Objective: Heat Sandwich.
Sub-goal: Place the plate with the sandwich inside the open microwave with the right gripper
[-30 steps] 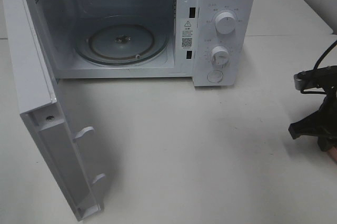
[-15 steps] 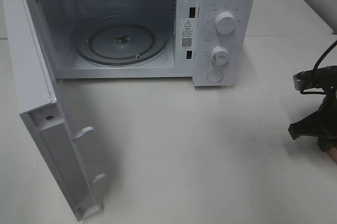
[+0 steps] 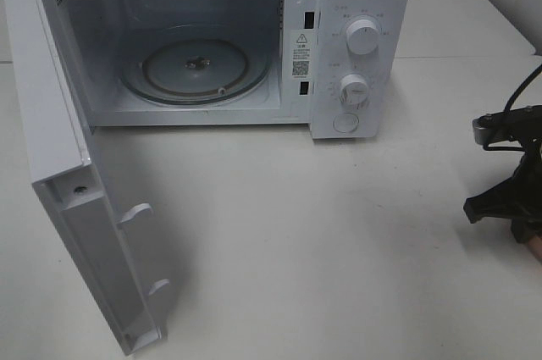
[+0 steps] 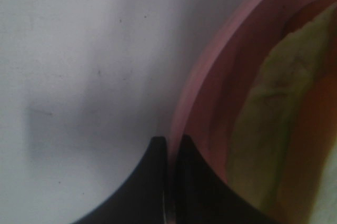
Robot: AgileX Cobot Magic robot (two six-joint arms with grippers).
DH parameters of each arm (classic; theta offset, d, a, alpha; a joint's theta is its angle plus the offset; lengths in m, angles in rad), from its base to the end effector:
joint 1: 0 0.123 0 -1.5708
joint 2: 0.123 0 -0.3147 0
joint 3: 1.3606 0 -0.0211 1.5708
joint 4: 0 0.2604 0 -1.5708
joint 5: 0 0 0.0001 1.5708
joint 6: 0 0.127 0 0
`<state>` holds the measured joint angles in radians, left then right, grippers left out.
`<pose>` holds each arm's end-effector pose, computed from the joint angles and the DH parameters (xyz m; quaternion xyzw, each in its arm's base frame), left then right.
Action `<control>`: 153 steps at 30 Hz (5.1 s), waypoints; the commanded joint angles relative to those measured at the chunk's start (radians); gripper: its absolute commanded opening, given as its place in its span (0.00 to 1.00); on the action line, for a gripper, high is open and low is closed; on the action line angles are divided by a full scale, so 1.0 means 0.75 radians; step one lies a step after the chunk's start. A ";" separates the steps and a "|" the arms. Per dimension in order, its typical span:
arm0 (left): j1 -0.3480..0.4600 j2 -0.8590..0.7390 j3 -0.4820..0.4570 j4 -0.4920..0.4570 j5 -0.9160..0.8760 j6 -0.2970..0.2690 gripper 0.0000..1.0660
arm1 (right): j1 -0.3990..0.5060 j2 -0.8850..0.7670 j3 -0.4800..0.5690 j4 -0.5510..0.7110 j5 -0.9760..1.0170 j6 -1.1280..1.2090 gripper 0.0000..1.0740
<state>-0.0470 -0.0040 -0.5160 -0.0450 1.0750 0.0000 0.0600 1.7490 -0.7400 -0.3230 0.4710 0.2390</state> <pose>0.0023 -0.0051 0.2690 0.0213 0.8513 -0.0348 0.5232 0.2929 -0.0008 0.1056 -0.0478 0.9913 -0.0714 0.0995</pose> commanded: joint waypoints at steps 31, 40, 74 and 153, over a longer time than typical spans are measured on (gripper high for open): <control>0.004 -0.027 0.000 -0.008 -0.012 0.000 0.92 | 0.411 -0.179 0.003 -0.284 0.384 0.296 0.00; 0.004 -0.027 0.000 -0.008 -0.012 0.000 0.92 | 0.575 -0.289 0.017 -0.271 0.484 0.263 0.00; 0.004 -0.027 0.000 -0.008 -0.012 0.000 0.92 | 1.277 -0.468 0.080 -0.212 0.620 0.020 0.00; 0.004 -0.027 0.000 -0.008 -0.012 0.000 0.92 | 0.915 -0.468 0.079 0.265 -0.029 -2.101 0.04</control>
<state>-0.0470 -0.0040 -0.5160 -0.0450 1.0750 0.0000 0.7510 1.4100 -0.6800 -0.1280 0.4640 -1.3130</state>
